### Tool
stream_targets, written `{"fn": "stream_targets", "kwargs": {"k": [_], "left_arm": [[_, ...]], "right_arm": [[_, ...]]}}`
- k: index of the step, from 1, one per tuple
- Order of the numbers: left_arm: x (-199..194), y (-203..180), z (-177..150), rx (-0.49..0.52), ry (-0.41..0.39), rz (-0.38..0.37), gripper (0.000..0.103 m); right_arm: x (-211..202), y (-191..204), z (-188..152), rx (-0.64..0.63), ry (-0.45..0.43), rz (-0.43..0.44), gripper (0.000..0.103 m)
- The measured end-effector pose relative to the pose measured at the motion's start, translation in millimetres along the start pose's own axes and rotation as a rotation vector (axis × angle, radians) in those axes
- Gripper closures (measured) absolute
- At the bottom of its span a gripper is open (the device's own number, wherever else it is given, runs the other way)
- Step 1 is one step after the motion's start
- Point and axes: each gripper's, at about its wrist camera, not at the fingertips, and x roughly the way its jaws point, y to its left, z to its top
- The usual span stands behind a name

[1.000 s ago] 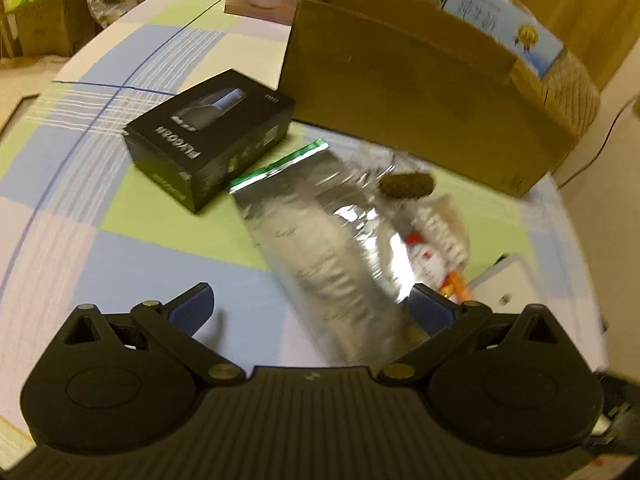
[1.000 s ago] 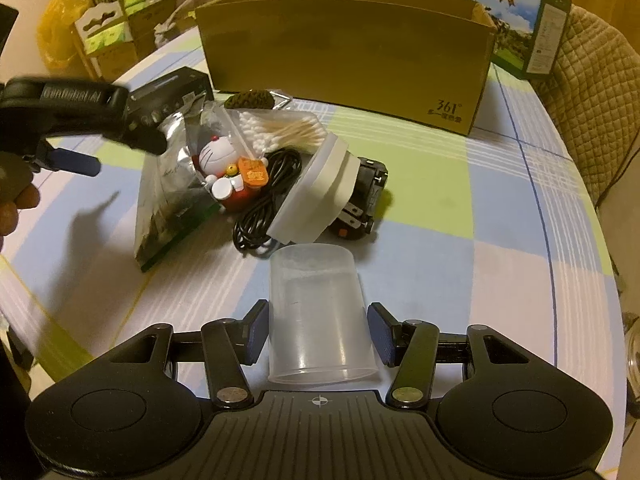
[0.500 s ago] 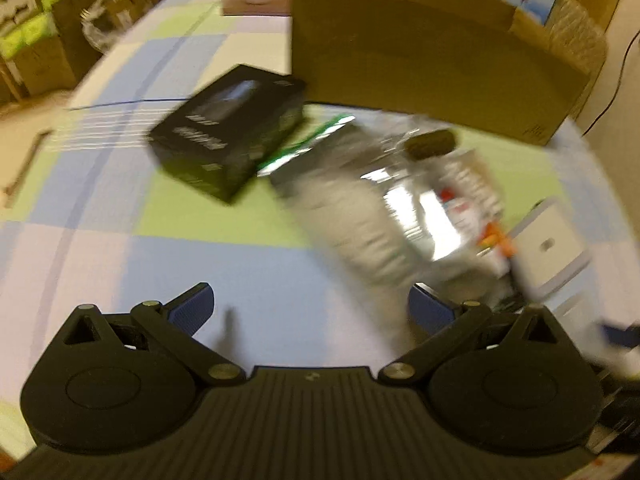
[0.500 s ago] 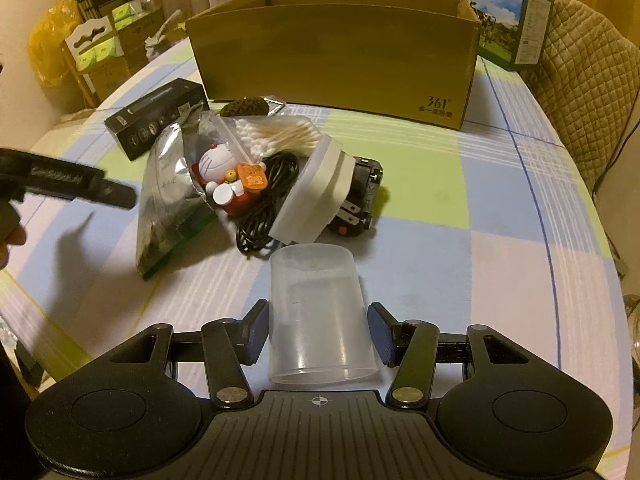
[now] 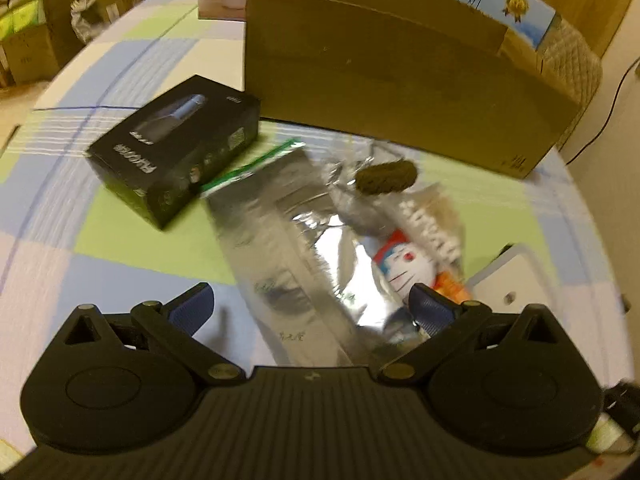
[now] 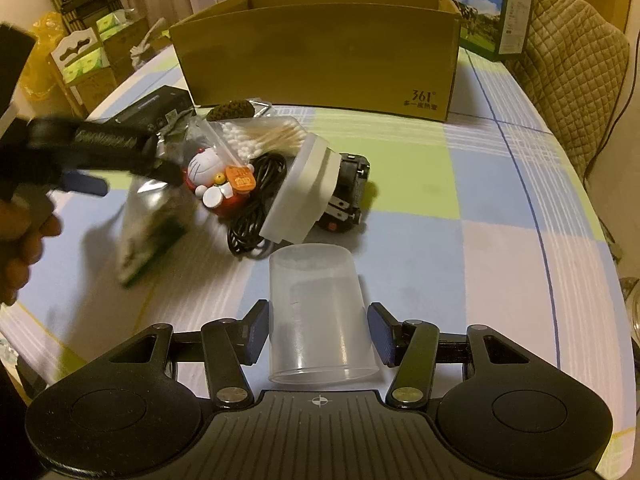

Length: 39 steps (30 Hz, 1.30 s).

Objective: Organize objects
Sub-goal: 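Grasp the silver foil bag with the left gripper while the right holds the cup, then carry the foil bag into the cardboard box and open the left gripper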

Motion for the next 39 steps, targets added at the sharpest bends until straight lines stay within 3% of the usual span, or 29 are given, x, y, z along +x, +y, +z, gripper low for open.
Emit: {"fn": "stream_targets", "kwargs": {"k": [7, 10, 13, 15, 18, 24, 26, 32, 39], "left_arm": [[-22.6, 36.8, -17.7, 0.056, 0.027, 0.067, 0.001], [-28.0, 40.5, -9.3, 0.092, 0.017, 0.053, 0.002], [-23.8, 38.2, 6.5, 0.128, 0.032, -0.001, 0.012], [-13.9, 35.6, 14.9, 0.156, 0.066, -0.026, 0.015], [3.1, 35.6, 21.2, 0.167, 0.124, -0.052, 0.026], [23.0, 35.6, 21.6, 0.21, 0.179, -0.04, 0.046], [23.2, 33.3, 20.9, 0.246, 0.18, -0.016, 0.058], [14.7, 35.8, 19.3, 0.303, 0.207, -0.015, 0.069], [-7.9, 43.9, 13.9, 0.275, 0.217, -0.018, 0.072]], "right_arm": [[0.4, 1.9, 2.4, 0.018, -0.019, 0.017, 0.053], [0.7, 1.8, 4.5, 0.026, -0.024, 0.021, 0.053], [0.3, 2.5, 4.8, 0.028, -0.024, 0.018, 0.053], [0.4, 1.0, 4.6, 0.027, -0.023, 0.019, 0.053], [2.1, -0.9, 4.4, 0.034, -0.019, 0.013, 0.053], [5.5, -2.2, 5.9, 0.034, -0.013, 0.012, 0.053], [5.4, -0.9, 7.3, 0.031, -0.016, 0.015, 0.053], [-1.4, 1.4, 8.9, 0.039, -0.033, 0.018, 0.053], [-24.2, 5.4, 7.9, 0.051, -0.059, 0.018, 0.053]]}}
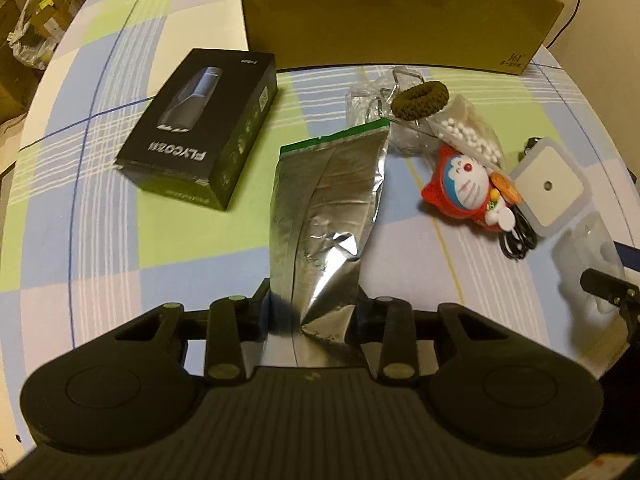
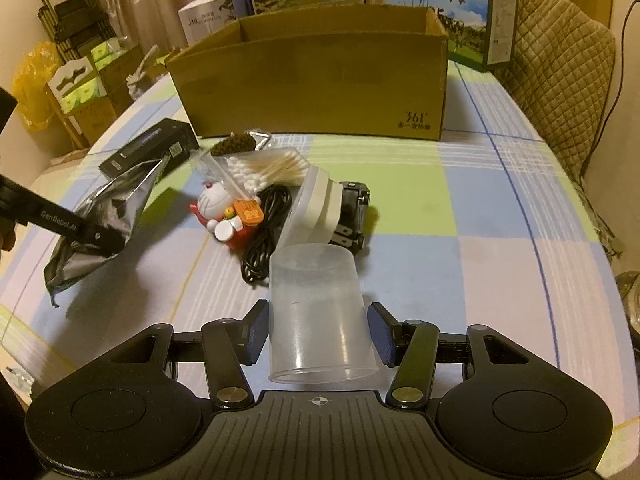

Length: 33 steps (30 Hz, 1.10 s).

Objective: Organize objects
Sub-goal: 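Carry the foil bag into the cardboard box and open the left gripper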

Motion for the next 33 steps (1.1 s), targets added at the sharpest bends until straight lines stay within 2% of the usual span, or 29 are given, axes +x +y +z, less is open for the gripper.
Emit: {"fn": "stream_targets", "kwargs": {"k": [8, 16, 24, 33], "left_arm": [[-41.5, -5.4, -7.7, -0.003, -0.033, -0.018, 0.072], [-94.3, -16.1, 18.4, 0.031, -0.075, -0.061, 0.072], [-138.9, -29.0, 90.6, 0.078, -0.16, -0.066, 0.072], [-129.4, -14.0, 207.7, 0.081, -0.222, -0.063, 0.072]], "right_arm": [[-30.5, 8.1, 12.8, -0.001, -0.042, 0.015, 0.053], [-53.6, 16.5, 72.4, -0.047, -0.08, 0.053, 0.053], [-50.0, 15.7, 161.8, -0.128, -0.132, 0.051, 0.053], [4.2, -13.0, 266.6, -0.109, -0.16, 0.011, 0.053]]}}
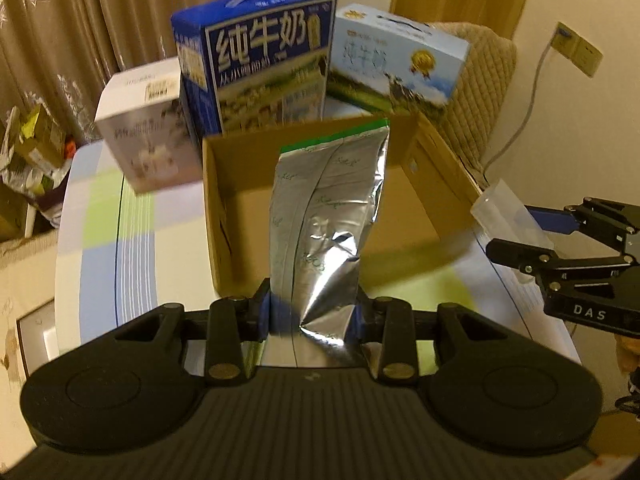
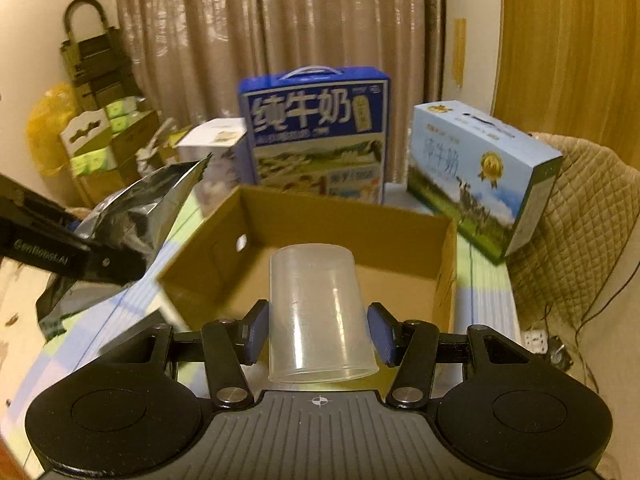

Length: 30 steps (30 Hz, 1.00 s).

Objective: Organize objects
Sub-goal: 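Carry the foil bag into the cardboard box and open the left gripper, then move the left gripper back toward the Doraemon toy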

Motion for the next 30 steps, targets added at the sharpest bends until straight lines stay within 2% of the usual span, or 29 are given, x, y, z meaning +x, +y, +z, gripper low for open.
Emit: {"fn": "stream_targets", "kwargs": {"k": [4, 10, 22, 24, 25, 26, 30], "left_arm": [[30.9, 9.2, 24.7, -0.021, 0.009, -0.002, 0.072], [73.1, 17.7, 40.4, -0.057, 0.015, -0.017, 0.072], [121.0, 23.4, 60.8, -0.062, 0.03, 0.003, 0.071], [121.2, 24.8, 63.7, -0.07, 0.003, 0.015, 0.063], [119.0, 26.5, 64.9, -0.084, -0.014, 0.015, 0.042], [115.4, 27.8, 64.9, -0.094, -0.034, 0.013, 0.033], [100.4, 27.0, 59.8, -0.079, -0.08, 0.015, 0.034]], "right_arm": [[35.1, -16.7, 12.6, 0.052, 0.018, -0.009, 0.053], [73.2, -32.2, 7.8, 0.077, 0.052, -0.013, 0.053], [109.2, -49.9, -5.2, 0.128, 0.09, -0.025, 0.053], [112.4, -49.9, -6.7, 0.131, 0.094, -0.026, 0.053], [113.6, -50.0, -7.4, 0.131, 0.096, -0.028, 0.053], [114.5, -49.8, -8.2, 0.132, 0.097, -0.03, 0.053], [116.4, -53.5, -8.6, 0.167, 0.061, -0.017, 0.053]]}}
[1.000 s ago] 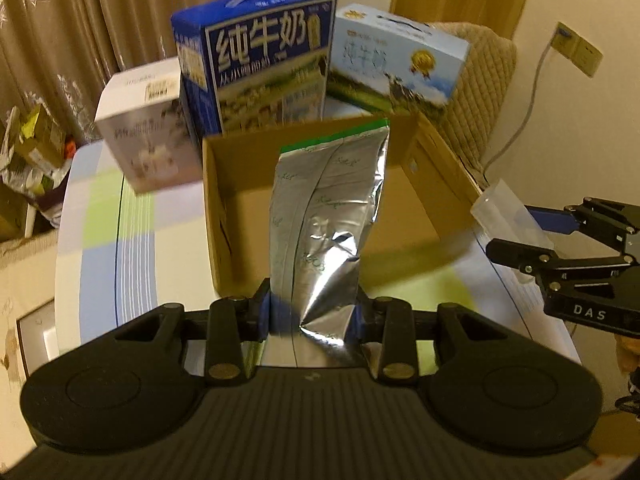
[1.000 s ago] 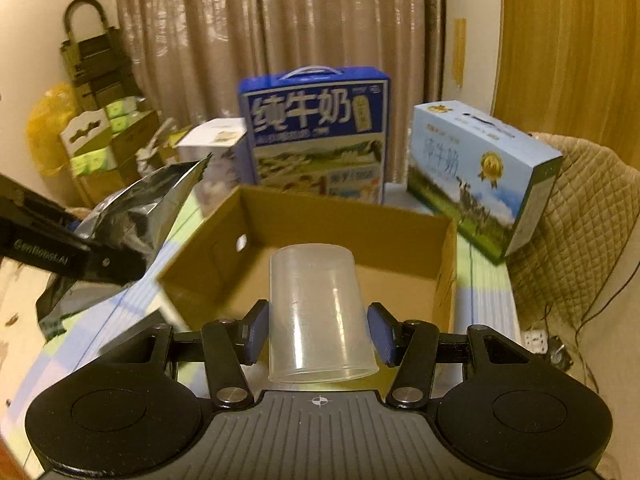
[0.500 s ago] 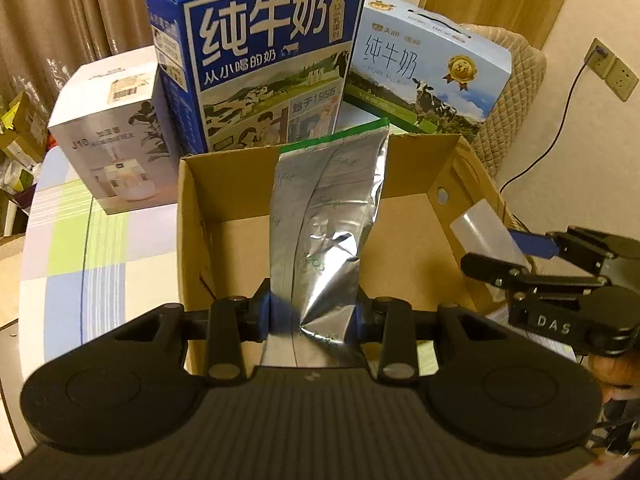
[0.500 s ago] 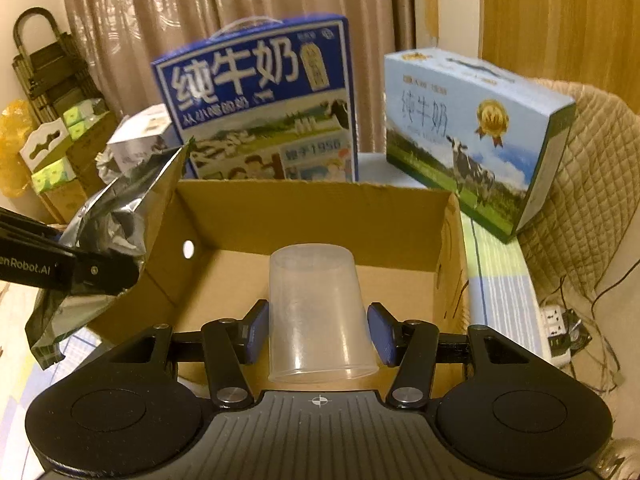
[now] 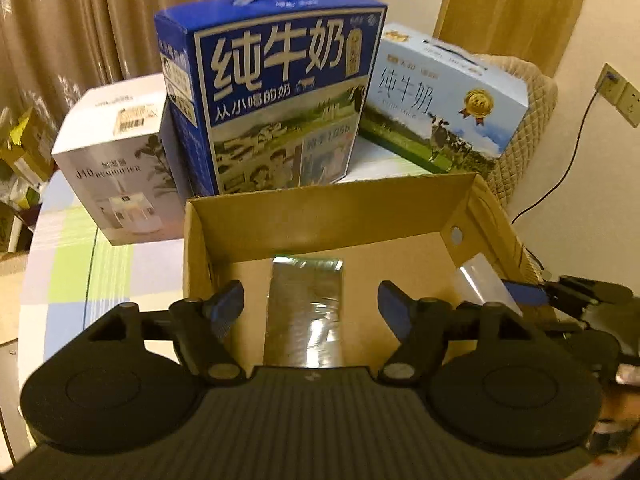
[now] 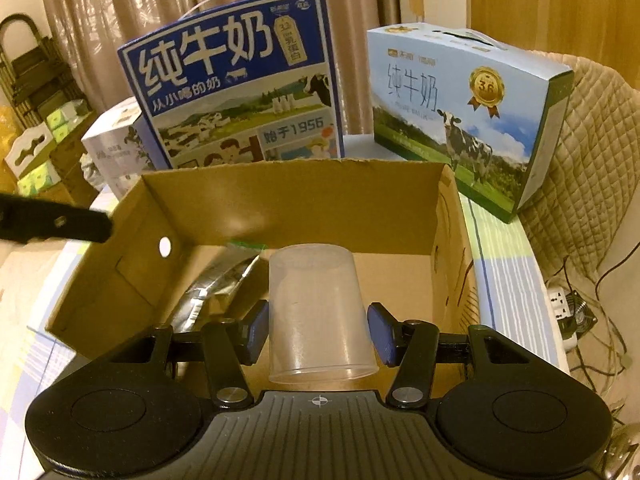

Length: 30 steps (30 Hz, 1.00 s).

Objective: Organize objects
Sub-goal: 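Move the left gripper back toward the Doraemon toy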

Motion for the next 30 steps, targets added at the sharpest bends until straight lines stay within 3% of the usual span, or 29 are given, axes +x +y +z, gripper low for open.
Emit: {"fn": "stream_targets", "kwargs": {"k": [2, 4, 5, 13, 21, 30], "left_arm": [[-7.5, 1.1, -4.9, -0.008, -0.016, -0.002, 0.034], [-15.8, 5.6, -12.7, -0.035, -0.032, -0.015, 0.033], [-19.9, 7.4, -17.7, -0.042, -0.037, -0.02, 0.033], [-67.0, 11.5, -72.8, -0.056, -0.09, -0.011, 0.028], [-130.5, -3.6, -152.3, -0.062, -0.142, 0.029, 0.018], [-177.2, -33.4, -242.6, -0.056, -0.159, 0.051, 0.007]], "right_arm": [[-3.2, -4.3, 1.2, 0.041, -0.024, 0.024, 0.051], [-11.5, -6.3, 3.4, 0.062, -0.05, 0.018, 0.039], [-17.9, -6.7, 4.3, 0.064, -0.071, 0.014, 0.037], [-96.0, 3.2, -5.8, 0.056, -0.162, 0.009, 0.035], [-188.7, 40.1, -78.4, 0.058, -0.195, 0.051, 0.035], [-237.4, 59.7, -180.4, 0.048, -0.16, 0.022, 0.035]]}}
